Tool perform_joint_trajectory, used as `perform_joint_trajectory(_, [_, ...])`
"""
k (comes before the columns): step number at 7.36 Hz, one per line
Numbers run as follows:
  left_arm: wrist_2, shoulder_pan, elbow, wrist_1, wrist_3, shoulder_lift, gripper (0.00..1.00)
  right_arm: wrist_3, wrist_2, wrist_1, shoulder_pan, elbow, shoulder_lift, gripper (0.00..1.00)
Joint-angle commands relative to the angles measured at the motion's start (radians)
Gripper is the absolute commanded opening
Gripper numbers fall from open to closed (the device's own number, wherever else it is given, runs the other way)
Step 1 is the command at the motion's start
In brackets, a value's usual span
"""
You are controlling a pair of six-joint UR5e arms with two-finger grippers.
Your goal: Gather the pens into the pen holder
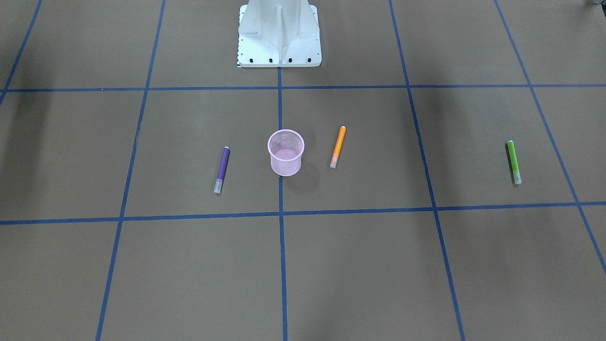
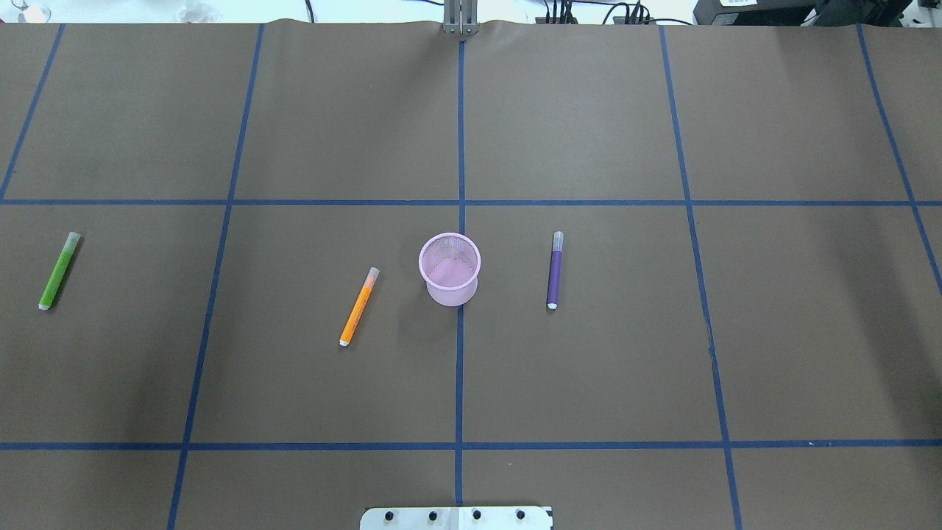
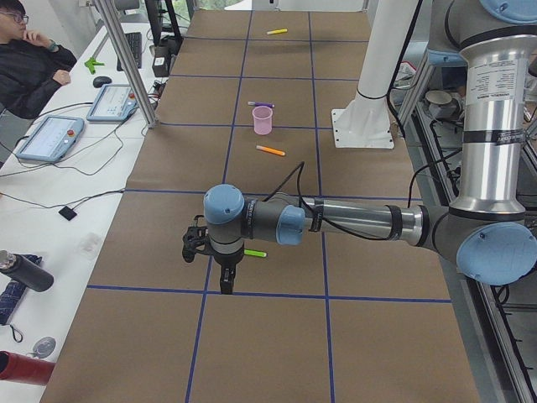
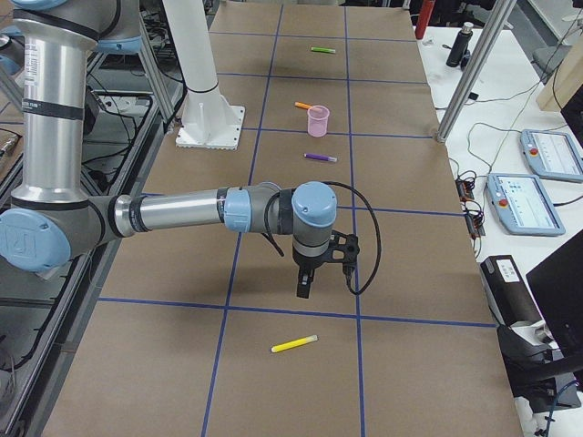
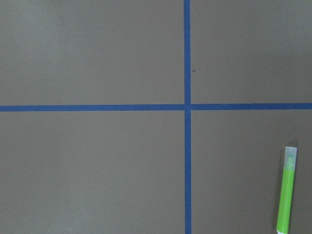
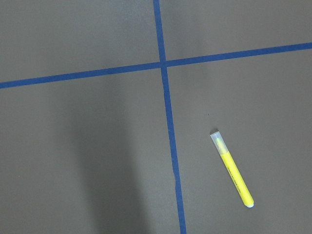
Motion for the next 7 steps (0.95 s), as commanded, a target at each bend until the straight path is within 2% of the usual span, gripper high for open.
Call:
perform_joint_trajectory(1, [-0.015,0.0,0.005,0.002,0.0,-0.001,1.0,-0.001,0.0,0.002,0.0,-0.004,0.0,1.0])
perform_joint_trajectory(4, [-0.016,0.0,-0.003,0.004,0.0,-0.007,1.0,-0.001,0.0,0.008,0.0,-0.004,-0.002,1.0])
perform_joint_trajectory(7, [-0.069,0.001,-0.009,-0.044,-0.002,-0.047,1.0,-0.002,-0.002,0.011,-0.001,-0.002,0.001,1.0])
